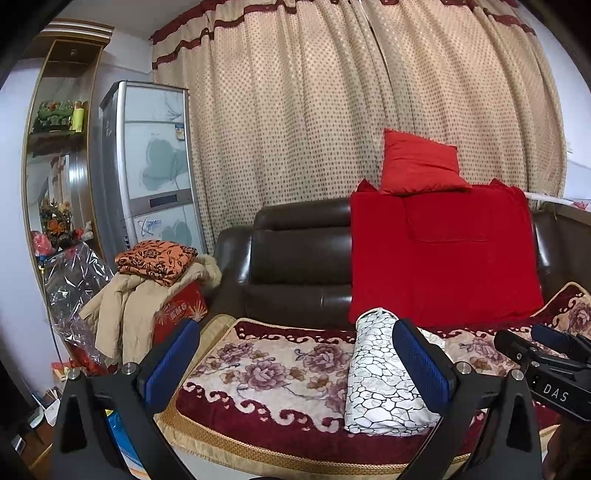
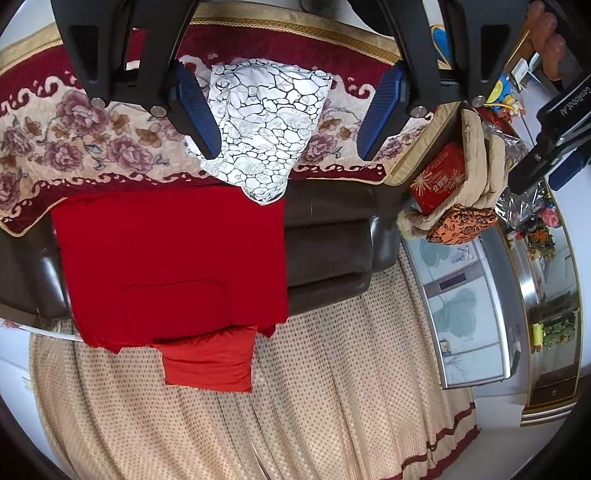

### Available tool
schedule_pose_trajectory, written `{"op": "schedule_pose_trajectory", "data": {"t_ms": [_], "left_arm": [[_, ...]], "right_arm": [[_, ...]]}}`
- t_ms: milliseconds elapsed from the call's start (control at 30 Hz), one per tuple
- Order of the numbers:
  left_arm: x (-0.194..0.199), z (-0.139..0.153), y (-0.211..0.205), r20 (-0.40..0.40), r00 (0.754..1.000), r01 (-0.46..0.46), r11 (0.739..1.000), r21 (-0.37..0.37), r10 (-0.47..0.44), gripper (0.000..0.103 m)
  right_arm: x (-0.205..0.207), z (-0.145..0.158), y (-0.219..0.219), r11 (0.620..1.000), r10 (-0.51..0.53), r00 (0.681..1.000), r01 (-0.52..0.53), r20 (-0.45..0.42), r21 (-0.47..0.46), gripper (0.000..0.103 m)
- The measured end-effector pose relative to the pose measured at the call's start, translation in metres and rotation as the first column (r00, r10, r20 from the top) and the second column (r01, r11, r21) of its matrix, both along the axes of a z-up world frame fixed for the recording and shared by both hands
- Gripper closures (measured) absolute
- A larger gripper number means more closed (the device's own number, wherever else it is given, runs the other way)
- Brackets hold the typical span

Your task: Fold large clothes

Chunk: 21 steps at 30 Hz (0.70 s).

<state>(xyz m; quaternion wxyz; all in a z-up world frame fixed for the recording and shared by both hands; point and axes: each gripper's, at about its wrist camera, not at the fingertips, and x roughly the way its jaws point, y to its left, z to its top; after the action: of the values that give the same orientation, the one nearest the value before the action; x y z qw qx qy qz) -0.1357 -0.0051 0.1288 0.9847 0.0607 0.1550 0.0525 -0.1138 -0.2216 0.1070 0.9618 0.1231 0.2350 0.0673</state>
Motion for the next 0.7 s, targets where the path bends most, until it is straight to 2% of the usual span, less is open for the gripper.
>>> {"op": "schedule_pose_trajectory", "data": {"t_ms": [700], "left_arm": [[0.032,-0.016,0.005,-0.045,0.999,0.013,1.000,-0.025,-0.014,0.000]], "right_arm": [[0.026,-0.011,0.002,0.999,-0.028,0.999,0.027,-0.033,-0.041,0.024]]}}
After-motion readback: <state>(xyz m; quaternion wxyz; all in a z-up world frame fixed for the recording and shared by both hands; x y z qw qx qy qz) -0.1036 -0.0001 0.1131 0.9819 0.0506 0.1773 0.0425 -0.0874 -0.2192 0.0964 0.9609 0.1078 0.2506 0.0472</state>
